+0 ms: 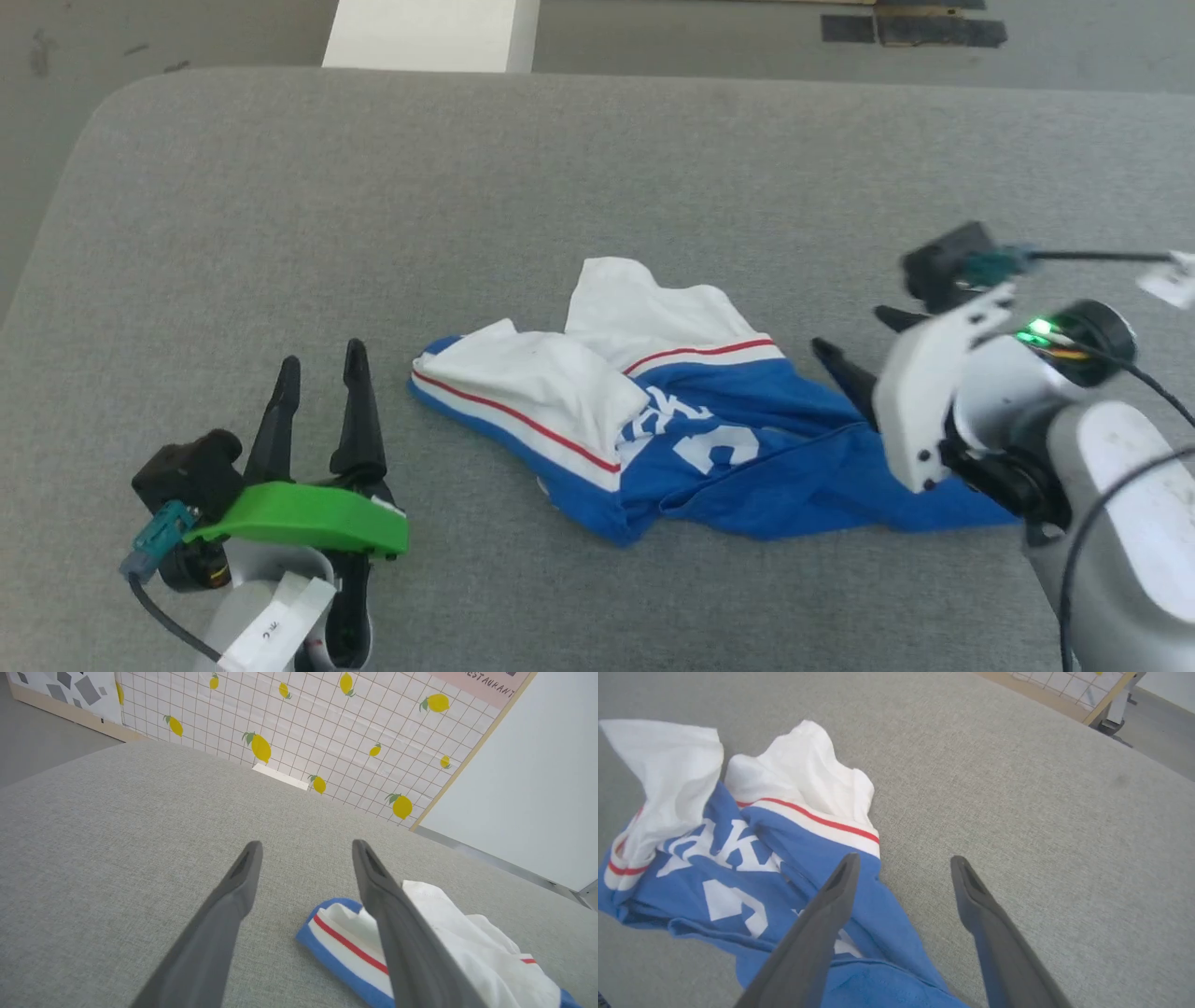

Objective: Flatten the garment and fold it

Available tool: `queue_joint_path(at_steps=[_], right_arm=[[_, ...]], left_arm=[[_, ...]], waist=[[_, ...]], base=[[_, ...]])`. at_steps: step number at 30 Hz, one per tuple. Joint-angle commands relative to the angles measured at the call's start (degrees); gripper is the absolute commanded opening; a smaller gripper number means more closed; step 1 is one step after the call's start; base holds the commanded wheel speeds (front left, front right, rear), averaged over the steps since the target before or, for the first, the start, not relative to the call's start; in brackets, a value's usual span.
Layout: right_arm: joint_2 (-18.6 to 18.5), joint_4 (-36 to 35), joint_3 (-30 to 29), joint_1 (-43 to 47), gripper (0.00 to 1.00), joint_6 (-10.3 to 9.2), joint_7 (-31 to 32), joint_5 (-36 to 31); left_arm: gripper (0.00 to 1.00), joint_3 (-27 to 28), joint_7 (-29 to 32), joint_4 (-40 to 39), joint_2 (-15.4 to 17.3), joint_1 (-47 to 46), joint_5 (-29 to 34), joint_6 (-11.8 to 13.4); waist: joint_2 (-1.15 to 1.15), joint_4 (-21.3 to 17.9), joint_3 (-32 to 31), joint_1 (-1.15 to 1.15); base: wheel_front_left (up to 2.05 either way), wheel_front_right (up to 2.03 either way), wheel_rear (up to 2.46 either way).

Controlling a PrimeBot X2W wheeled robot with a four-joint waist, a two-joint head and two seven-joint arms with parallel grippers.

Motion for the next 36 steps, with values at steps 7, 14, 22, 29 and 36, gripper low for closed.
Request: queue_joint_path(at_steps=[7, 14, 22, 29, 36], right_arm=[[-2.12, 7.71, 11.51, -10.28, 1.00, -0.08, 5.20, 1.66], [-3.17, 14.35, 21.86, -15.33, 1.00, -0.08, 7.87, 3.96], [-3.88, 17.67, 26.01, -17.83, 0.00, -0.08, 4.21, 8.69], [-3.50, 17.66, 16.11, -17.35, 0.00, -0.08, -3.54, 9.01], [-4.42, 14.59, 0.74, -7.66, 0.00, -0.08, -6.28, 6.64]], left_arm=[[1.00, -0.78, -0.83, 0.08, -0.54, -2.34, -0.29, -0.33], [1.00, -1.25, -1.40, 1.04, -0.96, -3.38, -0.53, -0.69], [1.00, -1.32, -1.84, 2.60, -0.63, -3.92, -0.72, -1.08], [1.00, -1.25, -1.65, 2.90, -0.02, -3.23, -0.79, -0.83], [1.00, -0.97, -0.99, 2.13, 0.65, -1.10, -1.11, -0.18]], waist=[[0.00, 3.63, 4.85, 0.00], [0.00, 4.53, 7.17, 0.00], [0.00, 3.29, 6.36, 0.00], [0.00, 1.46, 3.28, 0.00], [0.00, -0.74, -0.46, 0.00]], base=[[0.00, 0.00, 0.00], [0.00, 0.00, 0.00], [0.00, 0.00, 0.00], [0.00, 0.00, 0.00], [0.00, 0.00, 0.00]])
